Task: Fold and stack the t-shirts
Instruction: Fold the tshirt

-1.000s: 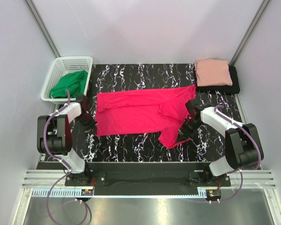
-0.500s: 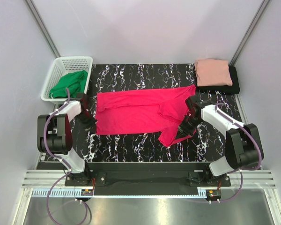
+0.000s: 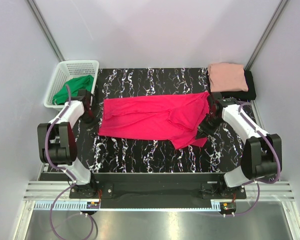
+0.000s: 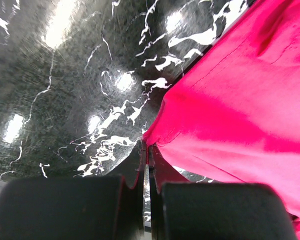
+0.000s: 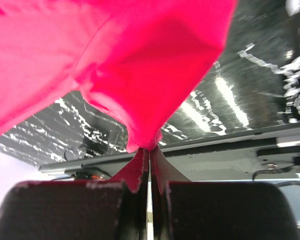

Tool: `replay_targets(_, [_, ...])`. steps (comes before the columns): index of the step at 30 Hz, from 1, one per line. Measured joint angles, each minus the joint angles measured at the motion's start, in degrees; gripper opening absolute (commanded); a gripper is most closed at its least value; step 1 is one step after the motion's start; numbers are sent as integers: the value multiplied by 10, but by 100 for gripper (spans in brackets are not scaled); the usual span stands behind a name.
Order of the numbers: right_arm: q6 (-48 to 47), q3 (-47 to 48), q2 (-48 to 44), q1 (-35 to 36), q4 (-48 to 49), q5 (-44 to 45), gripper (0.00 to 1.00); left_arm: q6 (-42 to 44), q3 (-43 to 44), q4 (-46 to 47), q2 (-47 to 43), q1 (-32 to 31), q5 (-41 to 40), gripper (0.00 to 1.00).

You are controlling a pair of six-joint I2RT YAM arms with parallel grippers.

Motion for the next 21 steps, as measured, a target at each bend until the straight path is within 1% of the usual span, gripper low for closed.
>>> replay_targets(7, [-32,40,9,-44,-21,14,0,7,20,-14,0,3,-1,0])
replay_targets(11, [-45,56,22,-45,-23,12,0,10,20,-16,0,3,0,0])
replay_targets(21, [-70,62,46,-45,-24,-5,0,15,17,-14,0,3,10,0])
